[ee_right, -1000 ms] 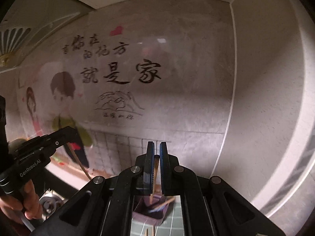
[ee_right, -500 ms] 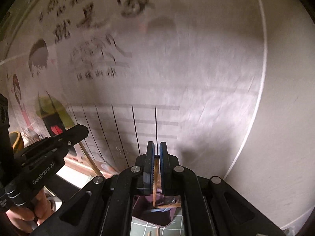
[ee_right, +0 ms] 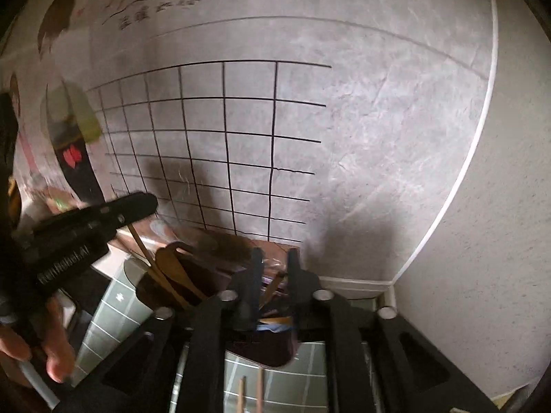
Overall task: Organize utensils
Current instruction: 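Lift both chopsticks over the purple holder and release them inside, then grasp a chopstick with the right gripper while the left tool approaches the last one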
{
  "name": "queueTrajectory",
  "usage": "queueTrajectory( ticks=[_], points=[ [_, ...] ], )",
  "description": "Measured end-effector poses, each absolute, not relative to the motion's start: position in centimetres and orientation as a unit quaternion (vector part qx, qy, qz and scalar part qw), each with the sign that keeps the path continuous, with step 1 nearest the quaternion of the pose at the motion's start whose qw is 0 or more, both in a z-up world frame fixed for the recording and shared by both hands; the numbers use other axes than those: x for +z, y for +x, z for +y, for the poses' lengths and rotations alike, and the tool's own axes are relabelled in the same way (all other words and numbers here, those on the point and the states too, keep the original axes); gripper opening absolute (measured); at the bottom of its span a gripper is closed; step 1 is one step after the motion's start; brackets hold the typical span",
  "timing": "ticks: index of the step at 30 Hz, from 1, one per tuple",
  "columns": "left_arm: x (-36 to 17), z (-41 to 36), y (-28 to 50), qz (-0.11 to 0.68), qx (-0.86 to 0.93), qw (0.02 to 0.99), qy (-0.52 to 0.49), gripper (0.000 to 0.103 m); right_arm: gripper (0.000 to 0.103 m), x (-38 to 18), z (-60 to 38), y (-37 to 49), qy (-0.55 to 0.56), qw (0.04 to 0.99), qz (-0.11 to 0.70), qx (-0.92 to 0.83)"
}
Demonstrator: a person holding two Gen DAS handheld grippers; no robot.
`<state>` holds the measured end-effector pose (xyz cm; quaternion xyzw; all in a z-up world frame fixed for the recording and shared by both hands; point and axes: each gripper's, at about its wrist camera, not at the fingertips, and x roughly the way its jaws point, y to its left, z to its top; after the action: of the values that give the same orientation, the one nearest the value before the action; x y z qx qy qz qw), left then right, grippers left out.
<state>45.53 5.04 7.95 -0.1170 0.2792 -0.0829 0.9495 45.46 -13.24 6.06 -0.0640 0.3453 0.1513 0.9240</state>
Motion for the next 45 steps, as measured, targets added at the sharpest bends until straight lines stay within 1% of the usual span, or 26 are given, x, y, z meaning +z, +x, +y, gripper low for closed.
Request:
queueTrajectory(
  ticks=[1, 3, 4, 6, 8, 12, 15, 18, 23, 27, 31, 36, 42, 44, 45],
  points=[
    [8.4, 5.3, 45.0, 0.269, -0.079, 0.953, -0.119, 0.014, 0.028, 6.3, -13.3, 44.9, -0.069, 0.928, 0.336, 0.147],
    [9.6, 5.7, 43.5, 0.247, -0.070, 0.959, -0.121, 0.021, 0.032, 7.2, -13.8, 44.0, -0.070, 0.936, 0.318, 0.138],
    [10.2, 5.8, 42.7, 0.237, -0.067, 0.961, -0.122, 0.022, 0.033, 7.8, -14.1, 43.5, -0.068, 0.938, 0.312, 0.135],
    [11.1, 5.9, 40.7, 0.224, -0.067, 0.964, -0.125, 0.022, 0.041, 8.8, -14.9, 42.3, -0.059, 0.942, 0.303, 0.133],
    [11.4, 5.9, 38.9, 0.217, -0.064, 0.966, -0.123, 0.025, 0.043, 9.7, -16.0, 40.8, -0.049, 0.947, 0.294, 0.122],
    [9.9, 4.5, 34.7, 0.223, -0.057, 0.968, -0.099, 0.037, 0.046, 10.1, -17.8, 37.6, -0.039, 0.950, 0.292, 0.101],
    [7.8, 3.9, 31.5, 0.254, -0.068, 0.959, -0.103, 0.037, 0.046, 8.9, -19.3, 34.8, -0.039, 0.948, 0.304, 0.088],
    [3.9, 2.7, 28.2, 0.306, -0.077, 0.942, -0.111, 0.037, 0.047, 6.8, -20.6, 32.1, -0.037, 0.941, 0.327, 0.083],
    [-1.7, 0.1, 23.7, 0.360, -0.061, 0.926, -0.091, 0.037, 0.047, 2.6, -21.8, 28.0, -0.055, 0.924, 0.369, 0.085],
    [-5.0, -1.6, 21.7, 0.402, -0.081, 0.910, -0.070, 0.037, 0.046, -0.7, -22.1, 25.3, -0.084, 0.902, 0.410, 0.105],
    [-6.5, -1.9, 21.0, 0.428, -0.090, 0.897, -0.067, 0.037, 0.044, -3.0, -23.6, 23.4, -0.039, 0.874, 0.452, 0.174],
    [-6.3, -2.0, 20.5, 0.429, -0.091, 0.896, -0.073, 0.037, 0.042, -4.8, -24.8, 23.1, -0.025, 0.865, 0.480, 0.145],
    [-6.2, -1.4, 19.5, 0.426, -0.108, 0.895, -0.082, 0.037, 0.042, -5.7, -25.0, 20.8, 0.038, 0.844, 0.517, 0.136],
    [-6.7, -1.2, 19.1, 0.432, -0.112, 0.891, -0.086, 0.037, 0.042, -6.1, -24.4, 19.9, 0.028, 0.847, 0.517, 0.120],
    [-7.0, -1.2, 18.9, 0.436, -0.109, 0.889, -0.087, 0.037, 0.037, -6.3, -24.1, 19.7, 0.018, 0.849, 0.515, 0.115]
  ],
)
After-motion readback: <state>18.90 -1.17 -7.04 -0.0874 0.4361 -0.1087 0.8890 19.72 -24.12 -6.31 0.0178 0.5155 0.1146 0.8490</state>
